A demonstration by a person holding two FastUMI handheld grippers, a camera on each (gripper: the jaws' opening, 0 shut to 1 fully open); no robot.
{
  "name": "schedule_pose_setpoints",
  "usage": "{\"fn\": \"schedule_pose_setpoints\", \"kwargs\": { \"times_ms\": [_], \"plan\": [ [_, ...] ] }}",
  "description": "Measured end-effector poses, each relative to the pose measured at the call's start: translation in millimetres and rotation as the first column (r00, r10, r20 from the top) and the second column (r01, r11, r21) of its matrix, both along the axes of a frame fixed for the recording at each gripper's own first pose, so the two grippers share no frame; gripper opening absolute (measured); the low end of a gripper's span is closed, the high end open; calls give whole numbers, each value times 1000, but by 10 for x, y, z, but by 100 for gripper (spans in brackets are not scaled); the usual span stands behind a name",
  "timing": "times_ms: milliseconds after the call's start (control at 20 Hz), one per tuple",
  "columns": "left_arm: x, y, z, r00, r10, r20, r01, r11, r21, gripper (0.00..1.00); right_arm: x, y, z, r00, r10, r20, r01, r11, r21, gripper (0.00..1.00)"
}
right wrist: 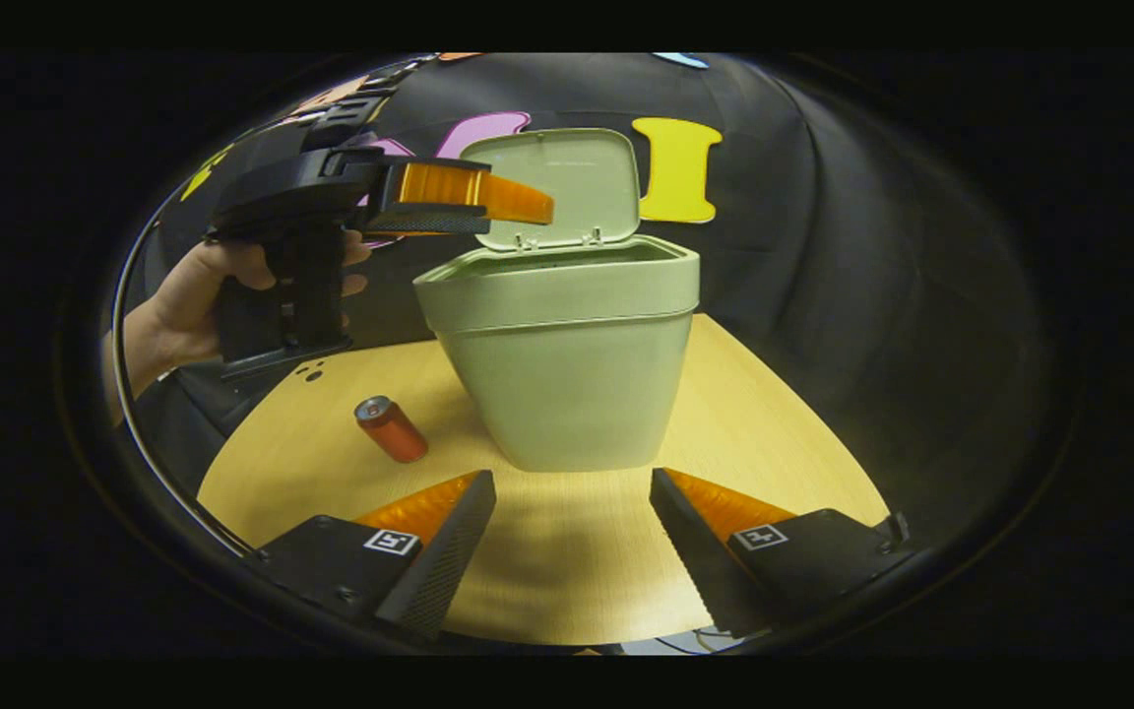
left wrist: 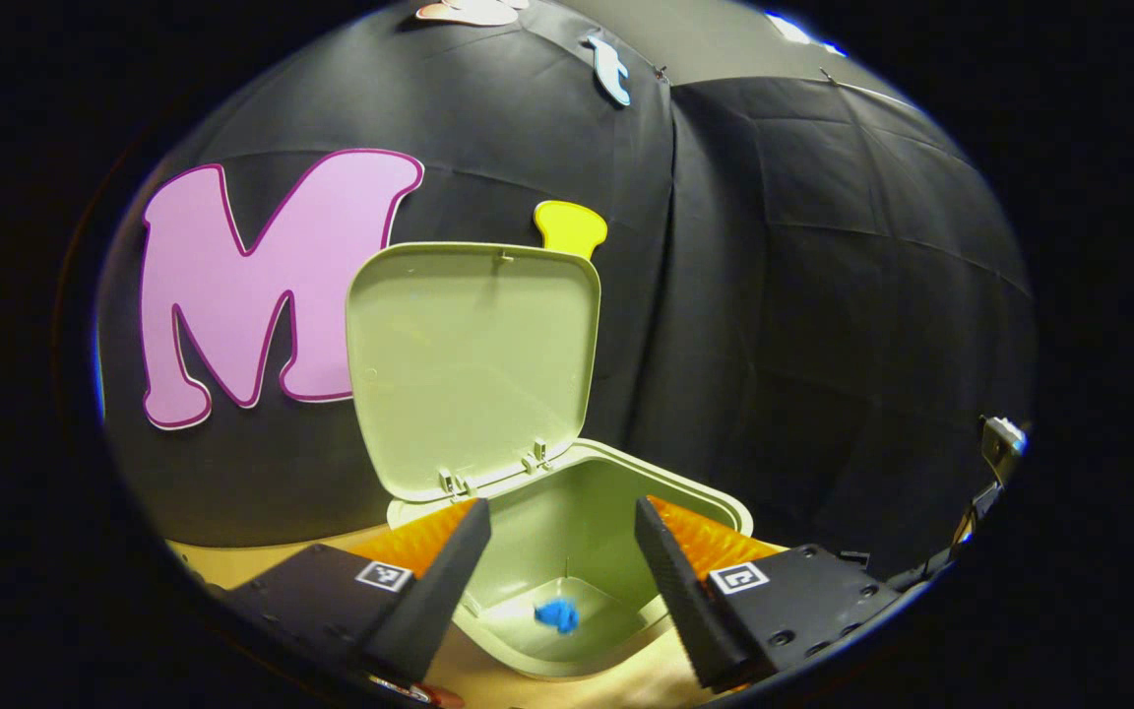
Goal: Press the lid of the desktop garbage bin to open it, pick up the crumpled paper on the desktop and throw it into the bin, then pick up the pop can on the desktop and drop it into the bin, and finally close the garbage bin lid.
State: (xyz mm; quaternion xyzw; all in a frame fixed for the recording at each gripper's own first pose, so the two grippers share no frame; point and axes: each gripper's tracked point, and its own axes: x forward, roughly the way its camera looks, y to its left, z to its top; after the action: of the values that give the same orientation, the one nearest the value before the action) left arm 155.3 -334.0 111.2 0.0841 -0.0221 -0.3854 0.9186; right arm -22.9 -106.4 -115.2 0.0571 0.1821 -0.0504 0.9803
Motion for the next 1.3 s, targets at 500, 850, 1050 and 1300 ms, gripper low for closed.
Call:
{"fn": "schedule_pose_setpoints", "kwargs": {
  "times_ms": [500,850,1050,1300],
  "plan": [
    [-95,1503,115,960,278,39,-272,955,-114,97,115,353,-83,995,100,-27,-101,995,-14,99],
    [-408,2877,-329,865,502,5,-499,861,-104,98,301,866,-201,974,220,-57,-221,975,-14,99],
    [-659,3533,-722,786,614,-74,-618,781,-85,97,514,1256,-311,950,304,-75,-309,949,-61,99],
    [-1021,4102,-1138,696,698,-167,-715,696,-66,98,789,1699,-484,921,374,-109,-383,921,-76,99]
  ]
}}
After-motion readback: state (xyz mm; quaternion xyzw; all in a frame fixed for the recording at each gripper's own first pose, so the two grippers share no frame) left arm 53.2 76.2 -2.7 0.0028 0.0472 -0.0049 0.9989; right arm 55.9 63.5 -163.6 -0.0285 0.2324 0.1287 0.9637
